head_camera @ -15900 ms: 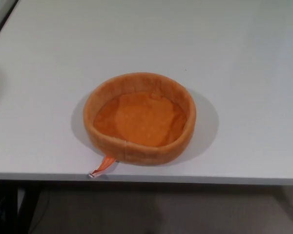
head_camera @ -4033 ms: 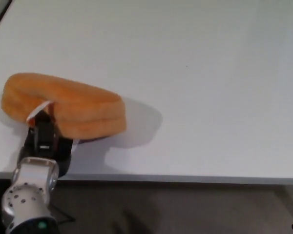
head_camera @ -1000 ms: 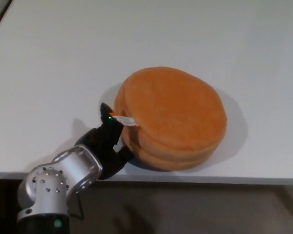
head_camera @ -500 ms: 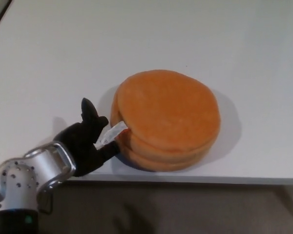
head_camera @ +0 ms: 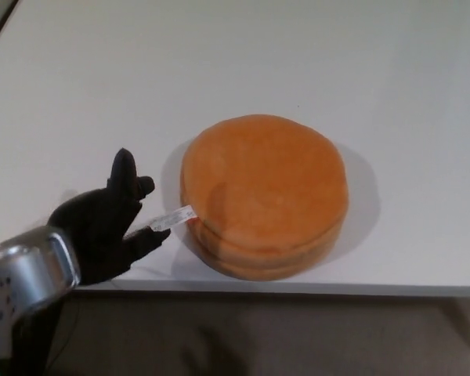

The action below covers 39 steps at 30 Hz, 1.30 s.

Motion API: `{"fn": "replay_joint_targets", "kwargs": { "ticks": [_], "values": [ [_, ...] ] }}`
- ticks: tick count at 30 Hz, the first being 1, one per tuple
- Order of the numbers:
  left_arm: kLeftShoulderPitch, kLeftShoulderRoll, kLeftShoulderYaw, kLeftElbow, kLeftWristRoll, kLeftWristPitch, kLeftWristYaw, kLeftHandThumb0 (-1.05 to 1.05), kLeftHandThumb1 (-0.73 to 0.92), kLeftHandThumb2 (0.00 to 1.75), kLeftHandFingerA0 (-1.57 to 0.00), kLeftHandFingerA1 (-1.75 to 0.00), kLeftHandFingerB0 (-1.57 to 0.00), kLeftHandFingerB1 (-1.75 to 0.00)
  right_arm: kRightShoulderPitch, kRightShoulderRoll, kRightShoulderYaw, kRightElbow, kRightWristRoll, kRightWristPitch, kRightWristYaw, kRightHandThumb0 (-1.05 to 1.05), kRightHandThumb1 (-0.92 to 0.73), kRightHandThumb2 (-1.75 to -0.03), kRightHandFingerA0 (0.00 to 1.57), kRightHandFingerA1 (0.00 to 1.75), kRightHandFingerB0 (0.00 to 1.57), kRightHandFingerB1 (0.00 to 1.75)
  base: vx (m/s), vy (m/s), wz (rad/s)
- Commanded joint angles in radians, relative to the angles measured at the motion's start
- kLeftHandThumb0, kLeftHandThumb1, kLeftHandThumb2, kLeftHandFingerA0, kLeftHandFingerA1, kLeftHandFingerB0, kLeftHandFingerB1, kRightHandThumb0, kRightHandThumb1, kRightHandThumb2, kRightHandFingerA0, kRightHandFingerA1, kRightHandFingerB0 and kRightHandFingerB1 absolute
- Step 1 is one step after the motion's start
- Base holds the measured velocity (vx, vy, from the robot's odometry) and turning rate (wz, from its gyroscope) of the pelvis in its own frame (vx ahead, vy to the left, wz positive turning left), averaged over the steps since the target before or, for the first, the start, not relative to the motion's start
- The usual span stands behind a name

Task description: A soft plate is kept in the center of the table close to the robot and the robot uses its left hand to pick up the plate, turns it upside down and places it back on the table

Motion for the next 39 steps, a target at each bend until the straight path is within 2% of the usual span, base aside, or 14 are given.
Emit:
{"fn": "replay_joint_targets", "kwargs": {
  "ticks": [1,2,3,11,14,15,17,18,22,23,24,25,26,39],
  "values": [
    [0.129,0.077,-0.049,-0.135,0.126,-0.169,-0.129,-1.04,0.77,1.18,0.0,-0.06,0.0,0.0,0.014,-0.004,-0.005,0.007,0.005,-0.002,-0.002,-0.81,-0.73,-1.08,0.45,0.57,0.23,0.48,0.0,0.0,0.0],
    [0.162,0.093,-0.058,-0.163,0.156,-0.215,-0.145,-1.04,0.77,1.18,0.0,-0.06,0.0,0.0,0.015,-0.005,-0.005,0.008,0.0,-0.008,-0.005,-0.81,-0.73,-1.08,0.45,0.57,0.23,0.48,0.0,0.0,0.0],
    [0.195,0.097,-0.047,-0.193,0.165,-0.245,-0.153,-1.04,0.77,1.17,0.0,-0.04,0.0,0.0,0.016,-0.004,-0.004,0.008,-0.002,-0.007,-0.007,-0.79,-0.89,-0.67,0.5,0.45,0.29,0.34,0.0,0.0,0.0],
    [0.387,0.131,-0.022,-0.334,0.308,-0.482,-0.206,-1.03,0.79,1.18,-0.04,-0.06,-0.09,-0.04,0.019,-0.003,-0.004,0.011,0.004,-0.008,-0.001,-0.79,-0.88,-0.67,0.49,0.45,0.28,0.35,0.0,0.0,0.0],
    [0.494,0.118,-0.012,-0.382,0.401,-0.625,-0.2,-0.9,0.67,1.13,-0.01,-0.17,-0.09,-0.18,0.019,-0.008,-0.002,0.014,-0.001,-0.012,0.0,-0.79,-0.89,-0.67,0.48,0.45,0.27,0.34,0.0,0.0,0.0],
    [0.526,0.112,-0.009,-0.394,0.422,-0.661,-0.198,-0.95,0.9,0.67,0.0,-0.29,-0.05,-0.26,0.022,-0.006,-0.002,0.013,0.002,-0.01,0.001,-0.79,-0.89,-0.67,0.48,0.44,0.28,0.34,0.0,0.0,0.0],
    [0.569,0.11,-0.004,-0.401,0.451,-0.719,-0.209,-0.96,0.9,0.67,-0.01,-0.3,-0.06,-0.26,0.021,-0.004,-0.002,0.016,0.007,-0.011,0.004,-0.79,-0.89,-0.67,0.48,0.45,0.28,0.35,0.0,0.0,0.0],
    [0.612,0.105,0.001,-0.4,0.477,-0.78,-0.221,-0.83,0.63,1.11,0.0,-0.25,-0.08,-0.25,0.02,-0.004,-0.002,0.014,0.009,-0.004,0.004,-0.79,-0.88,-0.67,0.48,0.45,0.28,0.35,0.0,0.0,0.0],
    [0.695,0.076,0.013,-0.362,0.501,-0.921,-0.265,-0.89,0.68,1.12,0.0,-0.2,-0.16,-0.21,0.022,-0.004,-0.002,0.01,0.006,-0.004,-0.002,-0.79,-0.88,-0.67,0.49,0.45,0.28,0.35,0.0,0.0,0.0],
    [0.712,0.066,0.017,-0.342,0.501,-0.956,-0.28,-0.92,0.88,0.66,-0.03,-0.3,-0.05,-0.26,0.022,-0.003,-0.002,0.01,0.002,-0.007,-0.005,-0.8,-0.88,-0.67,0.48,0.44,0.28,0.35,0.0,0.0,0.0],
    [0.724,0.059,0.021,-0.327,0.499,-0.98,-0.291,-0.92,0.88,0.66,-0.03,-0.3,-0.05,-0.26,0.022,-0.004,-0.002,0.011,0.001,-0.008,-0.007,-0.8,-0.88,-0.67,0.48,0.44,0.28,0.35,0.0,0.0,0.0],
    [0.732,0.052,0.023,-0.308,0.499,-1.005,-0.298,-0.92,0.88,0.66,-0.03,-0.3,-0.06,-0.25,0.022,-0.003,-0.002,0.011,0.003,-0.004,-0.008,-0.8,-0.88,-0.67,0.47,0.44,0.28,0.34,0.0,0.0,0.0],
    [0.75,0.036,0.023,-0.286,0.503,-1.043,-0.301,-0.91,0.66,1.1,-0.06,-0.31,-0.11,-0.24,0.022,-0.002,-0.003,0.01,0.005,-0.004,-0.008,-0.79,-0.88,-0.67,0.46,0.45,0.27,0.35,0.0,0.0,0.0],
    [0.866,-0.057,0.038,-0.04,0.481,-1.314,-0.399,-0.94,0.66,1.11,-0.09,-0.35,-0.04,-0.19,0.026,0.005,-0.005,0.007,0.003,-0.018,-0.023,-0.77,-0.9,-0.67,0.45,0.46,0.27,0.36,0.0,0.0,0.0]
  ]
}}
